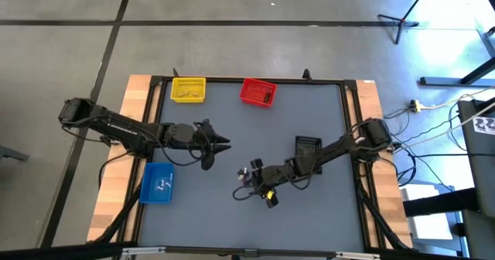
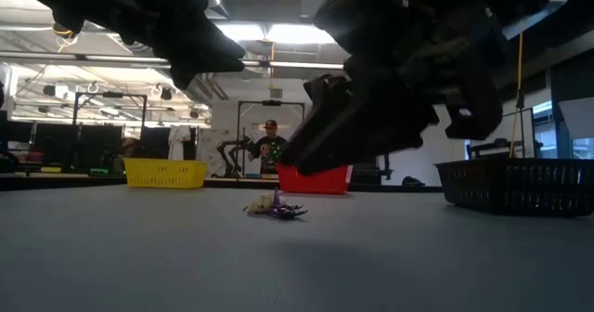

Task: Sort Halloween decoration
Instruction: Put the black spider toy into the red bin

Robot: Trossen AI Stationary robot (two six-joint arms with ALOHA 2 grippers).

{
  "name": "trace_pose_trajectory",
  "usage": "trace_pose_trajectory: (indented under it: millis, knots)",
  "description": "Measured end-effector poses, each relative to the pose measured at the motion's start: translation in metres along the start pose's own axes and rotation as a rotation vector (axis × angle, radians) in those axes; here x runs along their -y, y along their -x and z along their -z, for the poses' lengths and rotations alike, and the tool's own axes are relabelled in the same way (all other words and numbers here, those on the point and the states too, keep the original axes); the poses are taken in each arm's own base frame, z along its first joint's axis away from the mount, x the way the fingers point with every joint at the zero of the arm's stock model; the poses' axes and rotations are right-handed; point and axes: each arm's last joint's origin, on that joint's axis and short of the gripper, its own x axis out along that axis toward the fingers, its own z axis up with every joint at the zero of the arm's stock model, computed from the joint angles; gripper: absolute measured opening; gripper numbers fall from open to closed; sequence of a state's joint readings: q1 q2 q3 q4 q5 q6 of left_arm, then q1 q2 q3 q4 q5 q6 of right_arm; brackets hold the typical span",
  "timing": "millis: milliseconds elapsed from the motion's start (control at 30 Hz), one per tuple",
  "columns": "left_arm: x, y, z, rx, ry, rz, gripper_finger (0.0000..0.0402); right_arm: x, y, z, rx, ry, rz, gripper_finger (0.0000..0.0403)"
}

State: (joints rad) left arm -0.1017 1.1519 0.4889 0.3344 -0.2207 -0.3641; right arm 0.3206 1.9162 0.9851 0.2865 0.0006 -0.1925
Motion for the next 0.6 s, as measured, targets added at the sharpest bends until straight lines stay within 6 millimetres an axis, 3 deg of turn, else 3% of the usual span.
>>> trace_pose_trajectory:
  millis: [300, 600]
  knots:
    - [0.0, 0.0, 0.0, 0.0, 0.0, -0.006, 0.0105, -0.003, -0.018, 0.019, -0.055, 0.001, 0.016, 0.0172]
    - [0.0, 0.0, 0.0, -0.001, -0.001, -0.007, 0.0105, -0.002, -0.026, 0.025, -0.058, 0.002, 0.095, 0.0172]
